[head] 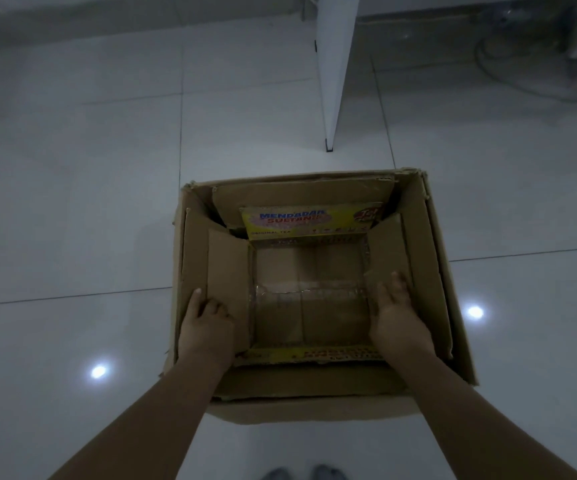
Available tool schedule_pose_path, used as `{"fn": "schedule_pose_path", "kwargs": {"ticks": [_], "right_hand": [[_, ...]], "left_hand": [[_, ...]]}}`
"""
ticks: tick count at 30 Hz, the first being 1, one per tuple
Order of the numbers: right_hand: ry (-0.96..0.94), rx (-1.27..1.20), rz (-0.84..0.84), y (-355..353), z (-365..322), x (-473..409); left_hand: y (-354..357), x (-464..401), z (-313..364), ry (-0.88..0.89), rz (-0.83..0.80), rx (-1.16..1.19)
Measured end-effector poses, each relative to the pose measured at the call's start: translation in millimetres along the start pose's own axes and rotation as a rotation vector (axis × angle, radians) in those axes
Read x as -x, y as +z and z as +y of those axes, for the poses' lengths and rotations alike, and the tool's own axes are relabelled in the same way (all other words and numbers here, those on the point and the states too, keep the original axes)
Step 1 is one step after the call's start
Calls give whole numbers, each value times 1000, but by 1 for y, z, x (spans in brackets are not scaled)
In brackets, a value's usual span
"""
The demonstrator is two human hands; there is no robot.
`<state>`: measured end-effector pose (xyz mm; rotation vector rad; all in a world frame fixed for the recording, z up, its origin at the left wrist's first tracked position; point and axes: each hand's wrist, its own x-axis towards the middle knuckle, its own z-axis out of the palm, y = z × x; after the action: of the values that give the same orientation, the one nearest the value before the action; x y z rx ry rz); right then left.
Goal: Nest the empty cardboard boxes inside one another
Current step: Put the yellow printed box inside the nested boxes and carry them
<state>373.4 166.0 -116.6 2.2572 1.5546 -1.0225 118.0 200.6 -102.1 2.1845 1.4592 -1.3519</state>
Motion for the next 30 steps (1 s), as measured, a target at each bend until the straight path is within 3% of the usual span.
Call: {"fn": "schedule_pose_path", "kwargs": {"ticks": [4, 8, 10, 13, 15, 17, 21, 30], "right_hand": [[25, -122, 17, -9, 2, 0], [-82, -95, 401, -20, 7, 14], [2, -88, 577, -22, 15, 21], [296, -263, 596, -24, 19, 25], [421, -394, 515, -24, 16, 23], [391, -369, 473, -22, 12, 21], [181, -279, 506, -28, 5, 19], [-91, -315, 554, -40, -67, -29]], "left_hand": [[7, 3, -6, 17, -1, -83], [13, 16, -14, -121, 235, 57], [15, 25, -18, -309, 355, 307], [18, 33, -23, -541, 329, 864], [20, 30, -25, -555, 218, 1281], [22, 29, -26, -510, 163, 1514], [22, 24, -39, -435, 238, 1520], [14, -17, -106, -552, 386, 1439]]}}
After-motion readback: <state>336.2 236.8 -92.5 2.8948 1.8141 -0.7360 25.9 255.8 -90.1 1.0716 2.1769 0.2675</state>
